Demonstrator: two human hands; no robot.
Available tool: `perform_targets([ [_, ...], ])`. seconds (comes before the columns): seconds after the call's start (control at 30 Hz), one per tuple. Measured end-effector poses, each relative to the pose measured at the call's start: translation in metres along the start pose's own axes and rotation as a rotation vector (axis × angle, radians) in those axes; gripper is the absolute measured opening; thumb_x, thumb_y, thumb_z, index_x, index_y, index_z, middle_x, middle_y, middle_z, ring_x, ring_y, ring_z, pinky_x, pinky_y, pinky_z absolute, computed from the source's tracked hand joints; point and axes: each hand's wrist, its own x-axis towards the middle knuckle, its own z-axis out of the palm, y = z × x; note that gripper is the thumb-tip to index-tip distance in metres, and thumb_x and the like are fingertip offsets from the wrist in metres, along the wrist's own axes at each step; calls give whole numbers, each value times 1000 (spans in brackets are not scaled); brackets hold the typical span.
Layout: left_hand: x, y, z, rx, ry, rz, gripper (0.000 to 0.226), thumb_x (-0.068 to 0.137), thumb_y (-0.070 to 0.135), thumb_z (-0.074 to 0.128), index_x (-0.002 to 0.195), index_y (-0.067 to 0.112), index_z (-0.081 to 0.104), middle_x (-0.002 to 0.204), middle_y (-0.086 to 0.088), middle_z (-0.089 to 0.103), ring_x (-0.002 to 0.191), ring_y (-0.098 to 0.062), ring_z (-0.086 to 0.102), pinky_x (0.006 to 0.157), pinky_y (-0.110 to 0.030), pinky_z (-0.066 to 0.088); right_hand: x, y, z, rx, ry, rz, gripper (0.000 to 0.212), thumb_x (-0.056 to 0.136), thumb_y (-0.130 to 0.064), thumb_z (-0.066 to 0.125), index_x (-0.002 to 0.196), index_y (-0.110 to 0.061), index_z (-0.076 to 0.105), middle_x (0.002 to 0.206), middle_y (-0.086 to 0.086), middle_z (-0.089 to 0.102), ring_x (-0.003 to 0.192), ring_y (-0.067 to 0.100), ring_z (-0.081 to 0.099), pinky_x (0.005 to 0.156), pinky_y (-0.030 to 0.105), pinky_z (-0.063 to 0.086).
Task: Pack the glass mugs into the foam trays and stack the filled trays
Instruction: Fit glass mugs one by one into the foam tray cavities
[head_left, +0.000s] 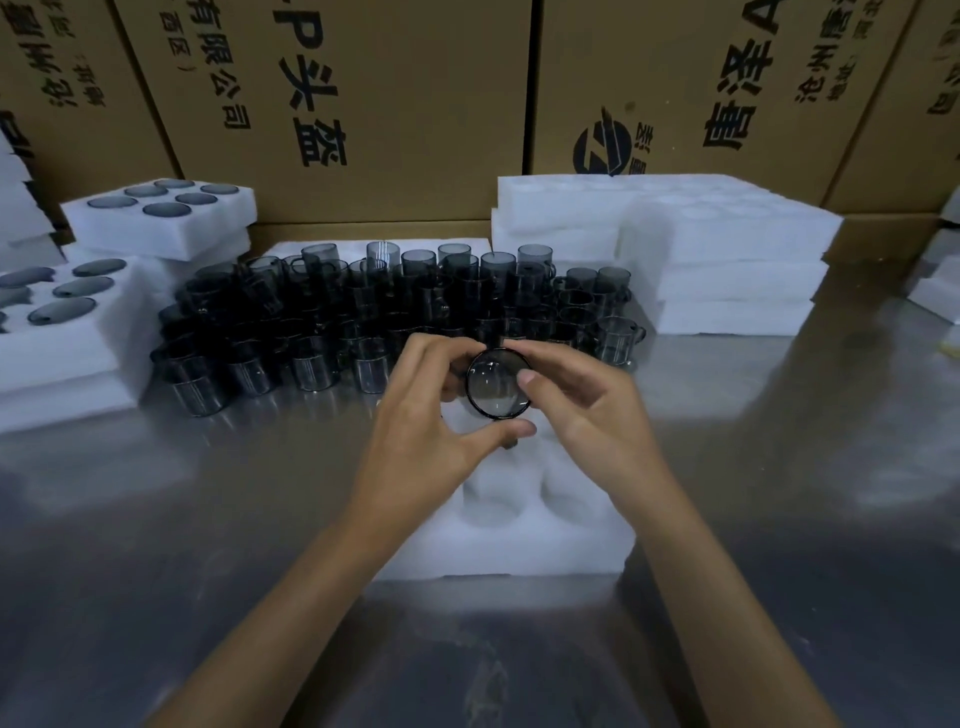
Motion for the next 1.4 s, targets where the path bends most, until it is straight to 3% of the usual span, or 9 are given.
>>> perform_targets([
  [0.13, -4, -4, -6, -13, -124, -115, 62, 65, 55, 81, 118, 39, 52, 113, 25, 58, 107, 5, 55, 85, -10, 45, -1, 4, 2, -52, 16, 35, 28, 96, -2, 59, 108, -23, 74, 104, -15, 74, 99, -1, 68, 83, 16, 53],
  [0.27, -8, -8, -10, 26, -207, -166, 74, 74, 48, 79, 135, 57, 38, 109, 58, 45, 102, 25, 49, 81, 2, 38, -2, 8, 3, -133, -22, 49, 27, 97, -11, 60, 118, -22, 72, 111, -18, 71, 104, -5, 65, 84, 13, 51],
  [0.47, -7, -16, -6, 98, -227, -248, 73, 77, 47, 77, 142, 43, 44, 109, 41, 50, 98, 30, 42, 80, 7, 29, -1, 13, 1, -179, -103, 145, 30, 99, -14, 57, 126, -25, 66, 114, -24, 66, 108, -14, 59, 90, 9, 47],
  [0.6, -9, -18, -4, 180, -284, -267, 73, 82, 54, 69, 147, 43, 37, 142, 16, 51, 133, -4, 41, 100, -16, 29, -2, 14, 2, -220, -118, 167, 33, 99, -11, 56, 127, -26, 65, 123, -17, 66, 114, -8, 59, 96, 16, 44],
  [0.83, -11, -19, -5, 254, -347, -295, 73, 86, 61, 58, 151, 42, 30, 155, 12, 34, 145, -15, 26, 117, -42, 30, -3, 16, 0, -282, -134, 146, 32, 97, -14, 59, 124, -28, 68, 120, -21, 67, 114, -9, 59, 101, 14, 43],
  [1.03, -13, -19, -2, 277, -372, -247, 60, 97, 58, 36, 152, 37, 29, 162, 8, 21, 149, -4, 6, 111, -25, 9, -2, 20, -4, -510, -111, 134, 30, 97, -27, 60, 123, -38, 68, 127, -17, 64, 132, 7, 45, 120, 41, 25],
  [1.1, -11, -20, 0, 345, -399, -215, 54, 102, 48, 32, 153, 29, 30, 162, 6, 23, 148, 0, -1, 112, -22, 5, -3, 21, -1, -680, -121, 131, 29, 98, -36, 56, 124, -45, 65, 133, -19, 60, 135, 5, 35, 114, 29, 4],
  [1.17, -10, -21, 1, 427, -437, -209, 54, 104, 45, 27, 154, 26, 29, 163, 4, 19, 150, -4, -6, 115, -26, 2, -3, 23, 1, -797, -156, 144, 30, 99, -41, 50, 126, -47, 62, 141, -18, 53, 138, 5, 28, 97, 19, 2],
  [1.4, -9, -24, 5, 568, -492, -216, 56, 103, 49, 26, 155, 28, 26, 164, 11, 15, 151, -8, 0, 119, -32, -3, 0, 27, -1, -856, -219, 200, 30, 98, -47, 50, 126, -54, 59, 150, -16, 44, 143, 8, 20, 104, 27, 3],
])
